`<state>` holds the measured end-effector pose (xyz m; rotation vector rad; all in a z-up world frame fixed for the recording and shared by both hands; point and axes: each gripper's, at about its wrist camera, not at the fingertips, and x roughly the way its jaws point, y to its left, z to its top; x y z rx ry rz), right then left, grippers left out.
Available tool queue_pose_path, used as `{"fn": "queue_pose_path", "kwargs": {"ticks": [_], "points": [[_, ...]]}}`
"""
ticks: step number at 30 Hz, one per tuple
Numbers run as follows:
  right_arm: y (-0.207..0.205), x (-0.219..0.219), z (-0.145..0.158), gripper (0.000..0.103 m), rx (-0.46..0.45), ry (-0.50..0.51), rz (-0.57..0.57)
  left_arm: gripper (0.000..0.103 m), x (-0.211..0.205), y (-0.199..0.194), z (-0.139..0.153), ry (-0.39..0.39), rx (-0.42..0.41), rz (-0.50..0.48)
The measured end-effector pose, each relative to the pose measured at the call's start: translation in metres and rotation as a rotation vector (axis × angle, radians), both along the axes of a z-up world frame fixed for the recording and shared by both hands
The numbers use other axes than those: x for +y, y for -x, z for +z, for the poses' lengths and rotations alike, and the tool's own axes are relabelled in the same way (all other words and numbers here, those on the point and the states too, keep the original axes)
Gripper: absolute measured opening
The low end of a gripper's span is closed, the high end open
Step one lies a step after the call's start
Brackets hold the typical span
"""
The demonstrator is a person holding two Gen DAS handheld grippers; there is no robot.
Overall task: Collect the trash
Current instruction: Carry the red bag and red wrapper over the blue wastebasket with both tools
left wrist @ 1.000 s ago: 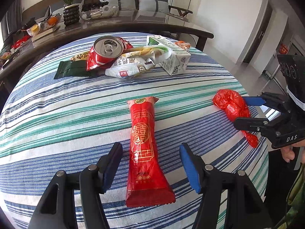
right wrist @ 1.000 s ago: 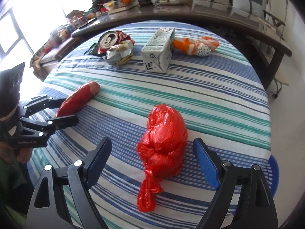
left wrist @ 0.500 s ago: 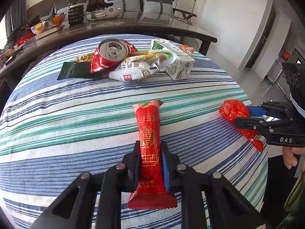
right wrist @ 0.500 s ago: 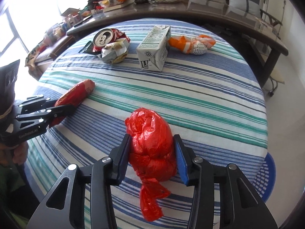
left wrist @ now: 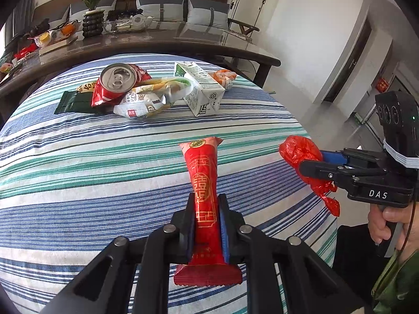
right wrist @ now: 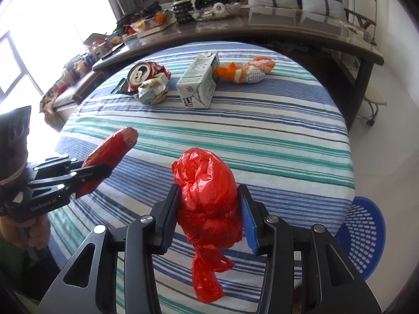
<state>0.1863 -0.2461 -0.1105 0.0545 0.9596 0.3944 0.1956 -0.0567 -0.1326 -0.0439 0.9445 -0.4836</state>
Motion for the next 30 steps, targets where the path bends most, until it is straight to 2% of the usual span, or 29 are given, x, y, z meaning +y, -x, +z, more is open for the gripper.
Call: {"fn": "queue_pose_path", "kwargs": {"ticks": [7, 13, 19, 26, 30], "points": [[0.01, -0.036, 0.011, 0.045, -0.036, -0.051, -0.063, 0.015, -0.056, 0.008, 0.011, 0.018, -0.007, -0.051], [0.021, -0.088, 0.02, 0.045, -0.065, -0.084, -0.184, 0.015, -0.111, 0.011, 0.02, 0.031, -0.01, -0.126], [0.032, -0.152, 0.016, 0.045, -0.059, -0.096, -0.334, 0.015, -0.166, 0.01, 0.025, 0.05, -0.006, -0.196], [0.039, -0.21, 0.012, 0.045, -0.05, -0.014, -0.462, 0.015, -0.233, 0.006, 0.023, 0.041, 0.012, -0.274], [0.031, -0.246, 0.005, 0.045, -0.013, 0.042, -0.499, 0.015, -0.274, 0.003, 0.018, 0.038, 0.032, -0.315]]}}
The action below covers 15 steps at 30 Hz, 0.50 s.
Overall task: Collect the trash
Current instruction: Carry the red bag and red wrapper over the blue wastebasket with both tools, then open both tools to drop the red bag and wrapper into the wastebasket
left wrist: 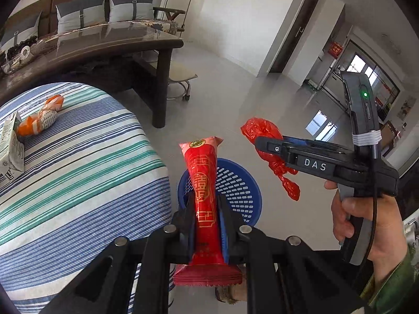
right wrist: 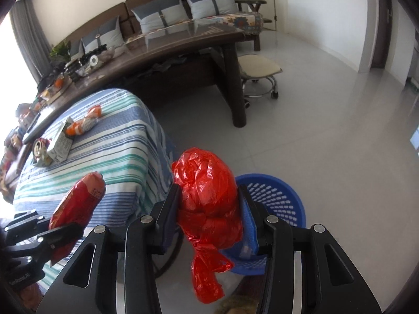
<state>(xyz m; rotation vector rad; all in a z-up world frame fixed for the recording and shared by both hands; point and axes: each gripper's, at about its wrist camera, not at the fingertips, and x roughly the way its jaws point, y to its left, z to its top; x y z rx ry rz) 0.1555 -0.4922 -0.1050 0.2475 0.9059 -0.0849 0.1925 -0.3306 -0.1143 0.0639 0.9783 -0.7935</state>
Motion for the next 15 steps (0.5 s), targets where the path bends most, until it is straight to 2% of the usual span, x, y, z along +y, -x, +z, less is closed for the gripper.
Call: {"fn": "queue_pose_path", "kwargs": {"ticks": [3, 6, 15], "points": [[-0.008, -0.025, -0.011, 0.045, 0.042, 0.033, -0.024, 0.015, -0.032, -0.006, -0.014, -0.008, 0.029, -0.022], [-0.014, -0.05, -0.028, 0.045, 0.064, 0.017, -0.062, 0.015, -0.06, -0.012, -0.034, -0.018, 0.056, -0.045], [-0.014, -0.108, -0.072, 0.045, 0.122, -0.133, -0.16, 0.015, -0.117, -0.031, -0.094, -0.049, 0.122, -0.073]]}}
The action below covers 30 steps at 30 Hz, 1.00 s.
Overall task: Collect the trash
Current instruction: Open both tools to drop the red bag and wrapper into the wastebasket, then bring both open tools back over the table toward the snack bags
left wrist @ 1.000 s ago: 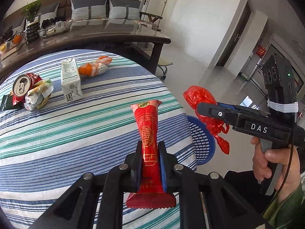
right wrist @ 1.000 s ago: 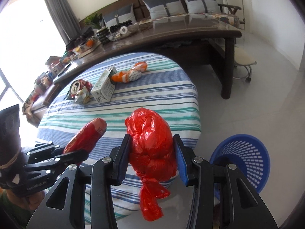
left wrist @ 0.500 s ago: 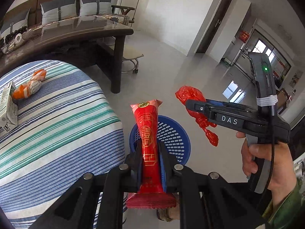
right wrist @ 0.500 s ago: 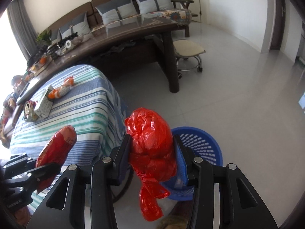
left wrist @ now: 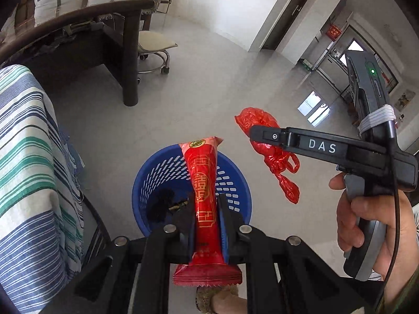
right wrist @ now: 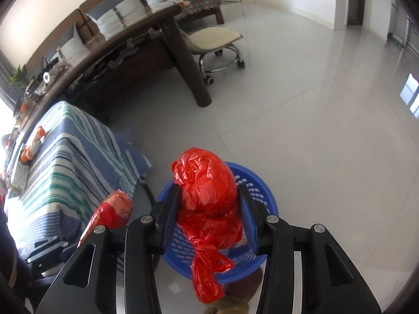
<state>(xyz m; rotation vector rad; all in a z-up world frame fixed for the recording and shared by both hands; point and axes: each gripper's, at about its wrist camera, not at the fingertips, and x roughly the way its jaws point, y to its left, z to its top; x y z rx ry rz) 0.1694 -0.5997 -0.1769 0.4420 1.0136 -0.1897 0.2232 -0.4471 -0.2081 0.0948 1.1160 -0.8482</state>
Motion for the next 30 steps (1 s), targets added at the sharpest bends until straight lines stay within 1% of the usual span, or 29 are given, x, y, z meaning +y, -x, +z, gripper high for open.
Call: {"fn": "queue_pose_path", "kwargs": {"ticks": [3, 5, 6, 7, 9, 11, 14, 16, 17, 18, 19, 20, 22, 24, 26, 30], "points": [[-0.002, -0.009, -0.012, 0.045, 0.02, -0.035, -0.014, 0.015, -0.01, -0.003, -0.015, -0.019, 0.009, -0.006], [-0.002, -0.014, -0.019, 0.048, 0.025, -0.058, -0.02, 0.016, -0.015, -0.007, -0.024, -0.027, 0.013, -0.008], [-0.002, -0.016, -0.022, 0.049, 0.026, -0.067, -0.024, 0.019, -0.018, -0.008, -0.029, -0.033, 0.015, -0.003], [-0.003, -0.018, -0.024, 0.06, 0.025, -0.079, -0.027, 0.035, -0.02, -0.009, -0.033, -0.042, 0.023, 0.003], [-0.002, -0.021, -0.024, 0.07, 0.023, -0.093, -0.035, 0.058, -0.019, -0.01, -0.04, -0.046, 0.039, 0.023], [0.0, -0.023, -0.018, 0.07, 0.008, -0.085, -0.043, 0.058, -0.017, -0.011, -0.038, -0.034, 0.035, 0.041], [0.003, -0.022, 0.001, 0.077, -0.039, -0.039, -0.056, 0.058, -0.012, -0.008, -0.025, -0.01, 0.025, 0.052], [0.008, -0.019, 0.019, 0.086, -0.085, 0.022, -0.059, 0.058, -0.006, -0.002, -0.01, 0.004, -0.003, 0.05], [0.011, -0.016, 0.029, 0.09, -0.108, 0.056, -0.059, 0.058, -0.003, 0.002, -0.001, 0.005, -0.025, 0.046], [0.013, -0.013, 0.038, 0.095, -0.132, 0.094, -0.059, 0.058, 0.001, 0.008, 0.008, 0.001, -0.051, 0.04], [0.015, -0.008, 0.047, 0.098, -0.157, 0.131, -0.059, 0.059, 0.006, 0.014, 0.019, -0.007, -0.082, 0.036], [0.017, -0.003, 0.056, 0.098, -0.181, 0.164, -0.057, 0.06, 0.012, 0.019, 0.028, -0.016, -0.113, 0.035], [0.021, 0.009, 0.071, 0.098, -0.222, 0.221, -0.039, 0.067, 0.027, 0.031, 0.047, -0.023, -0.168, 0.045], [0.023, 0.022, 0.083, 0.099, -0.255, 0.259, -0.017, 0.071, 0.048, 0.044, 0.063, -0.022, -0.205, 0.061], [0.024, 0.04, 0.092, 0.099, -0.282, 0.277, 0.015, 0.072, 0.071, 0.054, 0.074, -0.034, -0.234, 0.088], [0.025, 0.083, 0.102, 0.1, -0.33, 0.274, 0.099, 0.072, 0.124, 0.068, 0.088, -0.085, -0.284, 0.176]]}}
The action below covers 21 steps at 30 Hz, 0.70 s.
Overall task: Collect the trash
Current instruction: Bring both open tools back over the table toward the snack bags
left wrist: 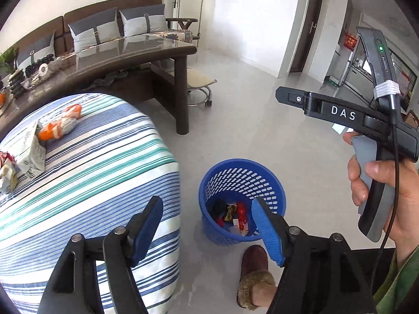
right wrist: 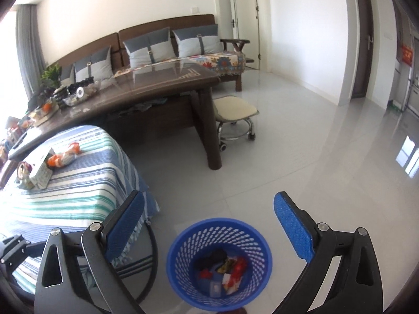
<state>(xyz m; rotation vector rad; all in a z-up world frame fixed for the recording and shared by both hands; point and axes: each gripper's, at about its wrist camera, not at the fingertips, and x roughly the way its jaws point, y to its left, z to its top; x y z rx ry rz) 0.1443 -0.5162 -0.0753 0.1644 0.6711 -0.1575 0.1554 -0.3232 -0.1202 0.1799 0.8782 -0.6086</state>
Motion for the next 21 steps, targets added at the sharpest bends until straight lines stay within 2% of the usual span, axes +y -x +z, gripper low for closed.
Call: {"fn": "queue_pose_path", "kwargs": {"ticks": [4, 8, 15, 21], "points": [[-0.005, 0.057, 0.004, 0.1, -0.022, 0.076, 0.12, 0.072, 0.052, 0.007, 0.012, -0.048, -0.049, 0.101], [-0.013, 0.113, 0.0, 0.1, -0.041, 0.16, 0.228, 0.072, 0.096, 0.009, 0.022, -0.057, -0.08, 0.185], [-0.021, 0.187, -0.015, 0.1, 0.004, 0.106, 0.344, 0.072, 0.143, 0.009, 0.032, -0.077, -0.133, 0.263], [-0.031, 0.239, -0.029, 0.1, 0.044, 0.114, 0.409, 0.072, 0.183, 0.0, 0.02, -0.091, -0.118, 0.323]]}}
